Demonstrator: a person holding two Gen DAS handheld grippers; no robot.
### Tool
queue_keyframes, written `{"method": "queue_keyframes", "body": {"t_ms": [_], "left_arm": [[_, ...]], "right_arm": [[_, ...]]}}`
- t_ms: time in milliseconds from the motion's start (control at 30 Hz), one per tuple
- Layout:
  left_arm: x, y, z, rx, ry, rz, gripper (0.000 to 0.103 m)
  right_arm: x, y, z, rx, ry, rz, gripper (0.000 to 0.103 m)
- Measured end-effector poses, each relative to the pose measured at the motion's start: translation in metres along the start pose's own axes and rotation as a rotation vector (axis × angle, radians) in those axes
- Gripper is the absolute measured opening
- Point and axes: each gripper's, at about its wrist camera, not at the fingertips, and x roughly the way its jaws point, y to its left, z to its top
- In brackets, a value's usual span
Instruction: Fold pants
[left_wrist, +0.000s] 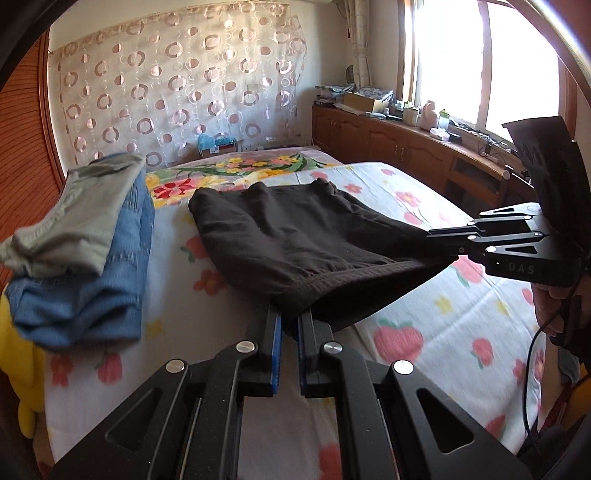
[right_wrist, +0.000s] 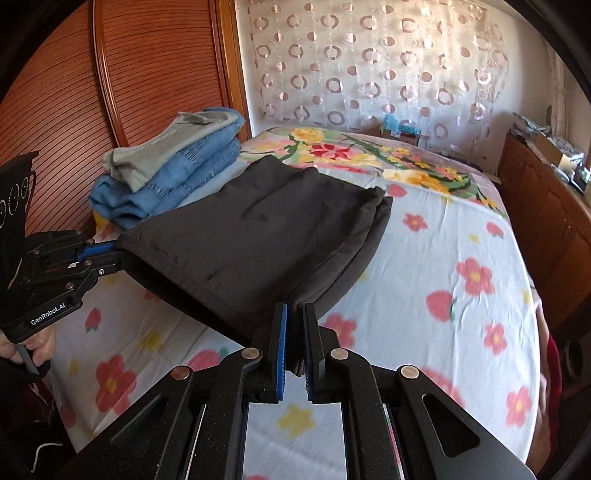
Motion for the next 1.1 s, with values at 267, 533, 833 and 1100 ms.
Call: {"method": "queue_keyframes", "body": {"t_ms": [267, 533, 833, 1100], "left_arm": [[-0.019, -0.012, -0.028, -0.004, 0.029, -0.017, 0.008], [-0.027, -0.016, -0.045, -0.03, 0.048, -0.034, 0.008], [-0.023, -0.017, -0.049, -0.034, 0.066, -0.042, 0.012], [-0.035, -0.01, -0.039, -0.067, 0.012, -0.035, 0.045]], "right_arm": [[-0.028, 0.016, -0.028, 0.001, 0.004, 0.012, 0.008], [-0.047, 0.031, -0.05, 0.017, -0.021, 0.017, 0.008], [-0.042, 0.032, -0.064, 0.047, 0.01, -0.009, 0.008], [-0.064, 0.036, -0.062, 0.056, -0.053, -0.081, 0.026]]}}
